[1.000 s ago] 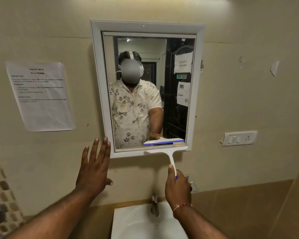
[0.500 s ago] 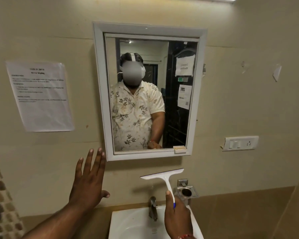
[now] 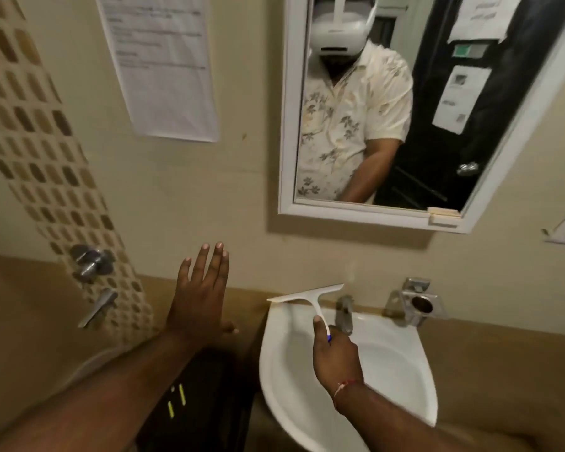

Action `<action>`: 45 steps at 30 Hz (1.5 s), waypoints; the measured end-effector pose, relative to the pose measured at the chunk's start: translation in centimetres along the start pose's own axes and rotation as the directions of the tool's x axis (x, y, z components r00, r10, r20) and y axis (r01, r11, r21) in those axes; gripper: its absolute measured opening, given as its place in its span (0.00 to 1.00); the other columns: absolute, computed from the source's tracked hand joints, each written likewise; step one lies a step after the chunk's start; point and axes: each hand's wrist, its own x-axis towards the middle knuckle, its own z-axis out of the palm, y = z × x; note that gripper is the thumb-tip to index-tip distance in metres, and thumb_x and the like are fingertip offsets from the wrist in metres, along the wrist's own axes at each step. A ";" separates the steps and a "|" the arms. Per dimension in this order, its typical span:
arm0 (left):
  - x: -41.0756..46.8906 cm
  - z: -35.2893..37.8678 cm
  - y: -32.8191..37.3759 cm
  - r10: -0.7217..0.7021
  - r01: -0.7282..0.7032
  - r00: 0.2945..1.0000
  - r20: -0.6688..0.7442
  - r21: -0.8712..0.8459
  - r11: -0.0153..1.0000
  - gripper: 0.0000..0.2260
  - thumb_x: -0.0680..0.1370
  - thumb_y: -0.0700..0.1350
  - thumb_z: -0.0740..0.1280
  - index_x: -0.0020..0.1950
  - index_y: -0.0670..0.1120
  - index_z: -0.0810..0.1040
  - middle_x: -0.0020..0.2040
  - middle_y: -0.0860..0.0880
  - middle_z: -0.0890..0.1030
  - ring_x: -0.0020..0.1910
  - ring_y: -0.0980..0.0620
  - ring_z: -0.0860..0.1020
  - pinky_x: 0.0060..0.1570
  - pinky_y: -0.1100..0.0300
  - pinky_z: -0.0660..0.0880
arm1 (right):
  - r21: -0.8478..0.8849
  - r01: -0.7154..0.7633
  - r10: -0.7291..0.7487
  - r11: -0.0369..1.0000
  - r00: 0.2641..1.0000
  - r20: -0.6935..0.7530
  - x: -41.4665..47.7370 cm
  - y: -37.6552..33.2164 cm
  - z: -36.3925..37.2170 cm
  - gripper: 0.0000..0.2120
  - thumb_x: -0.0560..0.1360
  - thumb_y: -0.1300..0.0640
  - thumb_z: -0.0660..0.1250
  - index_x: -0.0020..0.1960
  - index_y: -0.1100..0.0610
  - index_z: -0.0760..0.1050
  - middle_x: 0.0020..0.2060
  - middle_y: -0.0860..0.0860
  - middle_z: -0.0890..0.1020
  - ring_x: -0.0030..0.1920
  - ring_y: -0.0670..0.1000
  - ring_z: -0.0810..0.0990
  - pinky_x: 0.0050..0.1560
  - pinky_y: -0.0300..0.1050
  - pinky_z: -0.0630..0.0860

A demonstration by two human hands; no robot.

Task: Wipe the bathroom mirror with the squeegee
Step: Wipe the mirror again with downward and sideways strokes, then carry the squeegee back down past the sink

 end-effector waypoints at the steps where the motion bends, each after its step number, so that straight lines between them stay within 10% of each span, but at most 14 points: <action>1: -0.8 0.8 -0.6 -0.004 0.004 1.000 0.008 -0.005 1.000 0.80 0.53 0.81 0.81 0.91 0.36 0.57 0.93 0.35 0.55 0.91 0.30 0.56 0.85 0.26 0.60 | -0.015 0.007 -0.006 1.000 0.999 0.038 0.0 -0.2 1.0 0.28 0.85 0.31 0.54 0.43 0.51 0.78 0.42 0.52 0.85 0.46 0.57 0.84 0.52 0.53 0.82; 11: -9.6 9.3 -6.8 -0.191 0.211 0.961 0.201 -0.083 0.974 0.80 0.59 0.84 0.75 0.93 0.40 0.41 0.94 0.38 0.40 0.93 0.35 0.41 0.90 0.30 0.48 | -0.118 0.082 -0.026 0.990 0.910 0.415 -0.9 -3.0 14.0 0.26 0.87 0.33 0.55 0.50 0.53 0.79 0.44 0.50 0.83 0.44 0.52 0.82 0.42 0.46 0.74; 18: -16.6 16.7 -10.0 -0.299 0.343 0.900 0.316 -0.095 0.934 0.80 0.56 0.84 0.75 0.93 0.40 0.47 0.94 0.36 0.45 0.93 0.35 0.44 0.88 0.32 0.44 | -0.167 0.047 0.054 0.985 0.831 0.553 -1.5 -0.3 24.9 0.26 0.84 0.31 0.60 0.54 0.55 0.79 0.52 0.57 0.85 0.56 0.62 0.84 0.62 0.59 0.81; 25: -21.1 24.7 -10.1 -0.359 0.461 0.822 0.441 -0.146 0.875 0.79 0.58 0.84 0.77 0.93 0.41 0.46 0.93 0.36 0.44 0.93 0.34 0.44 0.88 0.28 0.48 | -0.267 -0.058 0.209 0.962 0.786 0.582 -1.0 4.4 34.2 0.22 0.86 0.38 0.63 0.66 0.55 0.77 0.60 0.58 0.84 0.62 0.62 0.83 0.70 0.63 0.78; 30: -22.9 31.1 -9.8 -0.370 0.512 0.777 0.510 -0.170 0.842 0.80 0.59 0.83 0.78 0.93 0.44 0.39 0.94 0.38 0.40 0.93 0.36 0.41 0.89 0.29 0.46 | -0.346 -0.018 0.227 0.938 0.787 0.573 0.5 6.5 40.0 0.22 0.89 0.48 0.63 0.76 0.61 0.71 0.71 0.60 0.79 0.71 0.61 0.78 0.58 0.43 0.70; 38: -24.9 40.8 -9.5 -0.376 0.540 0.736 0.562 -0.154 0.828 0.80 0.61 0.84 0.76 0.93 0.43 0.36 0.93 0.39 0.37 0.93 0.37 0.40 0.89 0.31 0.43 | -0.277 -0.123 0.262 0.953 0.794 0.548 4.2 12.6 53.3 0.20 0.87 0.49 0.66 0.73 0.61 0.74 0.69 0.62 0.81 0.70 0.63 0.80 0.75 0.61 0.74; 45: -27.4 46.3 -8.1 -0.377 0.584 0.665 0.644 -0.135 0.800 0.80 0.62 0.84 0.76 0.91 0.44 0.30 0.92 0.40 0.31 0.92 0.38 0.34 0.89 0.33 0.41 | -0.342 -0.049 0.238 0.938 0.810 0.536 6.5 16.1 59.5 0.22 0.88 0.48 0.64 0.77 0.60 0.72 0.73 0.60 0.78 0.74 0.62 0.77 0.74 0.54 0.71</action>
